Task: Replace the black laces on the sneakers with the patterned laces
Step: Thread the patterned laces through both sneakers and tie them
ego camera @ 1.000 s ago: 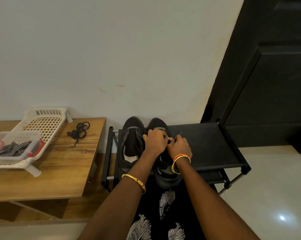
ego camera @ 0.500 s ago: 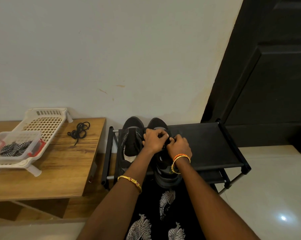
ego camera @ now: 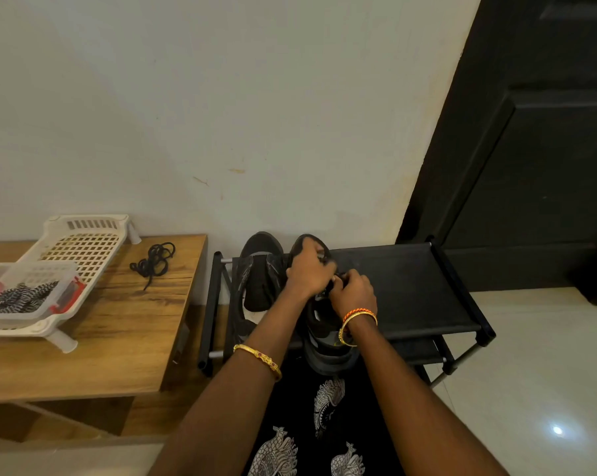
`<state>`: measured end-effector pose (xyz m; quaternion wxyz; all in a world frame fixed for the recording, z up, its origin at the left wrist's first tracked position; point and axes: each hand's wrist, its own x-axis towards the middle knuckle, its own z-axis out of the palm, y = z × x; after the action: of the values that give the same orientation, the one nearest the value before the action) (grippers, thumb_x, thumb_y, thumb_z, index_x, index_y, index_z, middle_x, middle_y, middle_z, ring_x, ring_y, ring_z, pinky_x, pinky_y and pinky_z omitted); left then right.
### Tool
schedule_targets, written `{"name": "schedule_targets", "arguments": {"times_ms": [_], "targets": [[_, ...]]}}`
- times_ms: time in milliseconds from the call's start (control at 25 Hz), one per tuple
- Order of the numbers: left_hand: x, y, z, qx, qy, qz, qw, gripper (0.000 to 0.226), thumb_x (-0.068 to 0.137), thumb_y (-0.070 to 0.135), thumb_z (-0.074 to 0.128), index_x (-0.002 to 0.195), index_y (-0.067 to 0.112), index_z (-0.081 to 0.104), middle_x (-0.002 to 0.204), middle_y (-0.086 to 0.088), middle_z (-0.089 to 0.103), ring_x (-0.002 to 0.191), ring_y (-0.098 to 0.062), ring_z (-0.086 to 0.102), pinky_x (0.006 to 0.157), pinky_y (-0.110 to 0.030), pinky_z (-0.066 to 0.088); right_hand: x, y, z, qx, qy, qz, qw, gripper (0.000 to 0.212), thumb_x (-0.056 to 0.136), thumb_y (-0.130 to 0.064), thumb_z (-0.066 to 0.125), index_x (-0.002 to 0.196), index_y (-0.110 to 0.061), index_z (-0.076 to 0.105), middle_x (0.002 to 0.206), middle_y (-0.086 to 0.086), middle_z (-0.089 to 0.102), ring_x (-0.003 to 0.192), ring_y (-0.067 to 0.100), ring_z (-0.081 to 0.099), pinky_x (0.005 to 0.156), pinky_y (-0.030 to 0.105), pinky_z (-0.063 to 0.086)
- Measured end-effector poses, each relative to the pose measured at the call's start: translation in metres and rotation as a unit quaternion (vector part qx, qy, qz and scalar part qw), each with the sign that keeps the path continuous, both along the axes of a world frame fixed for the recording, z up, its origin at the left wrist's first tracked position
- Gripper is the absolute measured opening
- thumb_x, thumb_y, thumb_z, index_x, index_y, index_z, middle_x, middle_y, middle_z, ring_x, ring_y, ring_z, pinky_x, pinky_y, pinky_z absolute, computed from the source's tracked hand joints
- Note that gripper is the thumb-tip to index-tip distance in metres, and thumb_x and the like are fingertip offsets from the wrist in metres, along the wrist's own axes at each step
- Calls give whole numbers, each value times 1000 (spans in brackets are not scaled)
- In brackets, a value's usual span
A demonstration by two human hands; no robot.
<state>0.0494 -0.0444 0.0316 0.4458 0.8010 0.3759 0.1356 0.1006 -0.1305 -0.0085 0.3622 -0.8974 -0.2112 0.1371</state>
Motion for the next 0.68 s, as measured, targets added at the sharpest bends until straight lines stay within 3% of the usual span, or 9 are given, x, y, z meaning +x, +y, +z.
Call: {"name": "schedule_targets", "arguments": {"times_ms": [80, 160, 440, 600, 680], "targets": [[-3, -4, -20, 119, 113, -27, 986, 19, 90, 24, 58, 107, 15, 59, 106, -4, 64, 105, -24, 56, 95, -43, 38, 2, -1, -2, 19, 9, 5, 1000, 22, 93, -28, 52, 98, -7, 57, 106, 14, 54, 89, 27, 54, 71, 30, 39], [-5, -7, -32, 160, 135, -25, 978, 21, 92, 28, 57, 108, 20, 67, 112, -5, 64, 111, -25, 54, 95, -45, 36, 4, -2, -5, 28, 12, 2, 1000, 21, 92, -28, 54, 95, -7, 56, 104, 13, 55, 83, 23, 51, 70, 30, 39], [-8, 0, -46, 103, 56, 25, 993, 19, 90, 31, 62, 106, 27, 73, 119, -4, 57, 114, -24, 53, 95, -51, 42, 5, 1, -11, 48, 20, -16, 999, 21, 90, -30, 58, 90, -9, 58, 97, 11, 58, 83, 25, 58, 70, 36, 50], [-10, -4, -23, 74, -45, 84, 993, 19, 90, 27, 64, 104, 18, 73, 113, 5, 44, 108, -12, 49, 102, -38, 34, 6, 1, -13, 54, 24, -23, 998, 21, 90, -33, 58, 83, -13, 55, 93, 12, 60, 80, 25, 58, 68, 35, 50], [-11, -5, -4, 20, -136, 133, 982, 19, 89, 20, 65, 103, 11, 71, 109, 7, 46, 103, -10, 52, 97, -28, 40, 6, 1, -13, 51, 25, -21, 998, 22, 90, -33, 57, 82, -13, 54, 92, 11, 60, 80, 25, 58, 66, 34, 48]]}}
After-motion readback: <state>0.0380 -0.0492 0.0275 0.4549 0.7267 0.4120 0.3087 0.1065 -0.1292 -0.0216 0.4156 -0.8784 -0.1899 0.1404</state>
